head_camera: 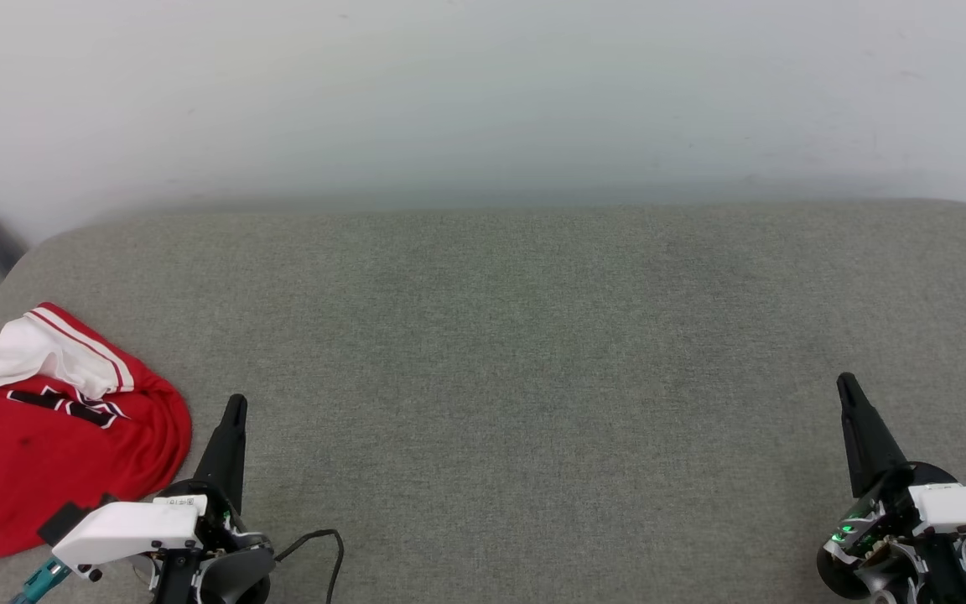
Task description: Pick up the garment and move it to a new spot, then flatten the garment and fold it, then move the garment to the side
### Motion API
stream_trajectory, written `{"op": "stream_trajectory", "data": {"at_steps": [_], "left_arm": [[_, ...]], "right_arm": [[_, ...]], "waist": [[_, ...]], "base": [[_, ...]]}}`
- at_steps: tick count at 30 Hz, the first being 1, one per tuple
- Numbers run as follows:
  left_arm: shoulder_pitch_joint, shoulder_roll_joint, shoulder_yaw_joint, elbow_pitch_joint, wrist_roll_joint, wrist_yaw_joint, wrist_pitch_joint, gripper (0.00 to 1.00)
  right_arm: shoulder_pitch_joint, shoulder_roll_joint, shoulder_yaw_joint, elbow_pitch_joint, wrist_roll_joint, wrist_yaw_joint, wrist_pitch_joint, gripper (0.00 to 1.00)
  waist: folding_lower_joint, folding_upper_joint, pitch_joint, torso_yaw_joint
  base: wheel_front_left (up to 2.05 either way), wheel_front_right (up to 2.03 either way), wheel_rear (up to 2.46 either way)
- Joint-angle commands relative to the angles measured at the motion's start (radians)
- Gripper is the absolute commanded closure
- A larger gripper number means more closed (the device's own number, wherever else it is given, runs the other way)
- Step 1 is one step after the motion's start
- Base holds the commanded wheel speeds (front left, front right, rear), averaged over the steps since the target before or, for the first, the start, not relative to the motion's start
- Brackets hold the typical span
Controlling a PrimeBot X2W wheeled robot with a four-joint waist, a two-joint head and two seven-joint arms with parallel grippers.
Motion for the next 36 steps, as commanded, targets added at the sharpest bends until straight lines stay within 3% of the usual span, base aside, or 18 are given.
{"op": "stream_trajectory", "data": {"at_steps": [1, 20, 21, 36], "left_arm": [[-0.006, -0.003, 0.003, 0.000, 0.002, -0.003, 0.003, 1.00], [-0.006, -0.003, 0.003, 0.000, 0.002, -0.003, 0.002, 1.00], [0.000, 0.000, -0.001, 0.000, 0.000, 0.000, 0.000, 0.00], [0.009, 0.006, -0.072, -0.031, 0.049, 0.001, -0.066, 0.00]], "right_arm": [[-0.012, 0.005, 0.000, 0.001, -0.005, 0.000, 0.000, 1.00], [-0.012, 0.005, 0.000, 0.001, -0.005, 0.000, 0.000, 1.00], [0.000, 0.000, 0.000, -0.001, 0.000, 0.000, 0.000, 0.00], [0.024, -0.001, 0.047, -0.031, -0.050, 0.000, -0.066, 0.00]], "waist": [[0.0000, -0.0001, 0.000, 0.000], [0.0000, -0.0001, 0.000, 0.000], [0.0000, -0.0001, 0.000, 0.000], [0.0000, -0.0001, 0.002, 0.003]], "base": [[0.00, 0.00, 0.00], [0.00, 0.00, 0.00], [0.00, 0.00, 0.00], [0.00, 0.00, 0.00]]}}
